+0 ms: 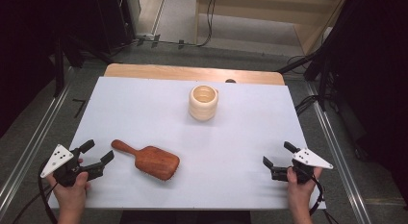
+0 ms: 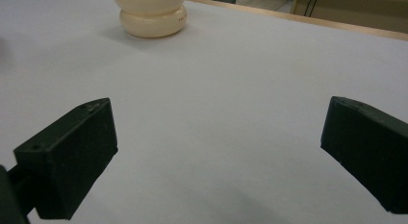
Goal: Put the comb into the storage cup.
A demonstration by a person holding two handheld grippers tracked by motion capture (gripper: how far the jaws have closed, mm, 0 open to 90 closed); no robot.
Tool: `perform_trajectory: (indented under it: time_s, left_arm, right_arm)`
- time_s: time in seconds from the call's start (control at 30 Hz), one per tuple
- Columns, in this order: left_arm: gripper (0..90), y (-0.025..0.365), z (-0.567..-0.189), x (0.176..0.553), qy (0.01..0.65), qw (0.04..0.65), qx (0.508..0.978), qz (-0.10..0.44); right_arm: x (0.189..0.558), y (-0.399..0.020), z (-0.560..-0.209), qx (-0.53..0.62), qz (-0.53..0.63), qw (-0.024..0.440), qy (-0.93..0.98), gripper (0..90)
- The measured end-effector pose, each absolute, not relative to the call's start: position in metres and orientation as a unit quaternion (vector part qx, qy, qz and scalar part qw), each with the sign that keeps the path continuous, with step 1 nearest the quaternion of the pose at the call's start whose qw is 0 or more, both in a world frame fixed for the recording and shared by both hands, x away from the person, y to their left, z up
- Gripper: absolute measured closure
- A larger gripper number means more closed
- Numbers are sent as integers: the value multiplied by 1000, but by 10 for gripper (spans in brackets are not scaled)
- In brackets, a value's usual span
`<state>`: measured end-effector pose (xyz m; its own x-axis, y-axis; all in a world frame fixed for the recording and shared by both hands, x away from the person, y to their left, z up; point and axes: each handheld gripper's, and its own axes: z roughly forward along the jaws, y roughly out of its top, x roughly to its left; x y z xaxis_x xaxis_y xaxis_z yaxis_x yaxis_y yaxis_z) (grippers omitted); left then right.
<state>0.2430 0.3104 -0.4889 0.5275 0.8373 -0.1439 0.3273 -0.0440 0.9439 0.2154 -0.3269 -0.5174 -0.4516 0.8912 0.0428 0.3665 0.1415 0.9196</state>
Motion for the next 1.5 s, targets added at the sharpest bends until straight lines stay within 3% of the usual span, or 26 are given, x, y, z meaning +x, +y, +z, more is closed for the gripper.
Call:
perform_trajectory:
  time_s: [0.13, 0.23, 0.37, 0.4, 0.47, 0.5, 0.53, 0.57, 1.0, 1.5]
  left_arm:
    - [154, 310, -488, 244, 423, 543, 689, 225]
    - [424, 311, -486, 244, 422, 544, 692, 218]
    - [529, 311, -485, 250, 419, 546, 702, 184]
    - [620, 309, -482, 252, 414, 544, 706, 184]
    - [672, 307, -479, 253, 409, 543, 710, 185]
    - [789, 305, -477, 253, 408, 540, 712, 185]
    - [789, 304, -474, 255, 406, 535, 717, 186]
    - [873, 302, -471, 257, 402, 530, 724, 184]
    - [900, 280, -442, 297, 363, 450, 805, 132]
    - [900, 264, -456, 344, 380, 340, 853, 107]
  right_arm:
    - [215, -326, -517, 445, 474, 278, 707, 0]
    - [215, -324, -517, 441, 474, 279, 709, 0]
    - [214, -324, -517, 438, 477, 280, 709, 0]
    - [214, -325, -517, 439, 479, 279, 707, 0]
    - [214, -325, -517, 439, 480, 280, 706, 0]
    - [214, -325, -517, 440, 480, 279, 706, 0]
    - [214, -325, -517, 440, 480, 279, 706, 0]
    - [214, -325, -517, 439, 480, 279, 707, 0]
    - [215, -323, -518, 435, 476, 278, 712, 0]
    - [214, -322, -517, 431, 476, 280, 714, 0]
